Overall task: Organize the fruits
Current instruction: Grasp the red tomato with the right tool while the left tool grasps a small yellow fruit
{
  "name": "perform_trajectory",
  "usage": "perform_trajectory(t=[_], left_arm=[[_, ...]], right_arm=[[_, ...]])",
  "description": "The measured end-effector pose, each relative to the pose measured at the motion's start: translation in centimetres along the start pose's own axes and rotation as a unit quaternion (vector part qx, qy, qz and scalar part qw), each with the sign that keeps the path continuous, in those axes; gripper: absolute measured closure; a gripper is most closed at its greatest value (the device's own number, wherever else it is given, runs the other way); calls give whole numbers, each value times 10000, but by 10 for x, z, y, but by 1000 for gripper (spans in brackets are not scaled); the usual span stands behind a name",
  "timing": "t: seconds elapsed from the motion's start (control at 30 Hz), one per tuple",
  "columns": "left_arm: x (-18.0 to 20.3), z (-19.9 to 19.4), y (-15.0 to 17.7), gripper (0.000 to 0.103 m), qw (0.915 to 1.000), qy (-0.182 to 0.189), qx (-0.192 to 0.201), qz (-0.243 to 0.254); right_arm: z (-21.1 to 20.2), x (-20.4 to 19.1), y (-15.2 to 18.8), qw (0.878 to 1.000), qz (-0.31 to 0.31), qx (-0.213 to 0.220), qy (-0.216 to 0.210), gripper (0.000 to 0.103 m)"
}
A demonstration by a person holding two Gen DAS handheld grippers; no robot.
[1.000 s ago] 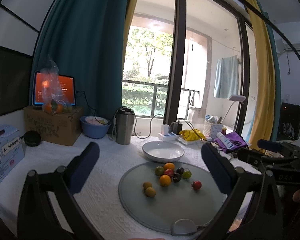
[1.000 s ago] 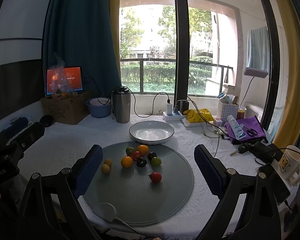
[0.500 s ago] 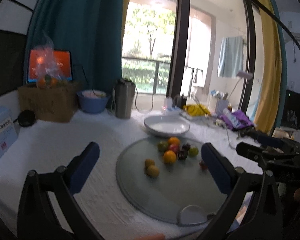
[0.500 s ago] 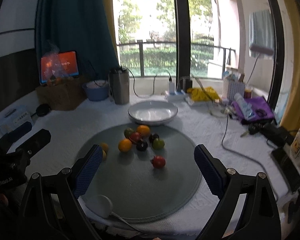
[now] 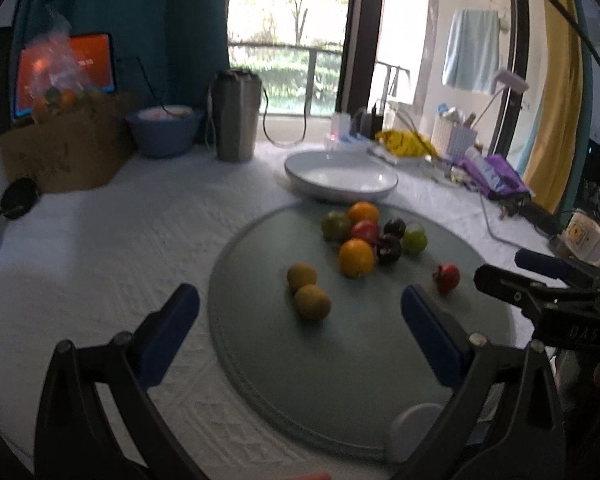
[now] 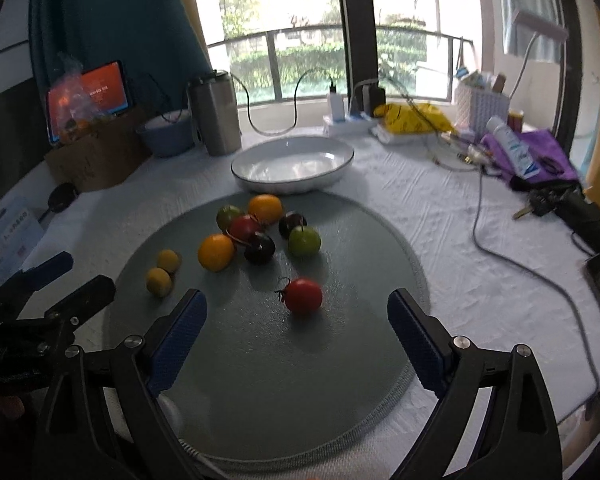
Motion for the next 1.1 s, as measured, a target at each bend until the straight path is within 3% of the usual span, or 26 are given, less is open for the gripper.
perform_trajectory(t=[0.1,0.2,0.37,0.47,0.67,0.73,1.1], left_arm=[[2,18,3,11,9996,42,-264,18],[5,33,6,18,9985,50,-534,66],[8,52,12,41,9955,66,-943,103],[11,59,16,53,9928,46,-1181,204],[12,62,15,67,9924,-16,-1202,265],[13,63,14,71,9923,-24,-1207,271],[18,56,0,74,9944,-25,-1012,311]], right_arm=[[16,3,3,9998,-19,-193,-27,11],[29,7,5,9992,8,-384,-59,21],[45,8,6,9982,-20,-542,-261,30],[51,6,7,9976,-37,-588,-370,40],[61,7,10,9961,-86,-753,-455,65],[62,7,10,9960,-126,-756,-451,72],[55,13,-2,9969,-87,-586,-520,72]])
Point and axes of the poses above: each gripper's, at about its wrist camera, not at the fingertips, and z roughly the way its jaws point, x to its right, y to its underside, the point moved 5 cm from there along z, roughly the way its jaws point, and after that the axes turned 4 degrees about x, right-handed, at the moved point
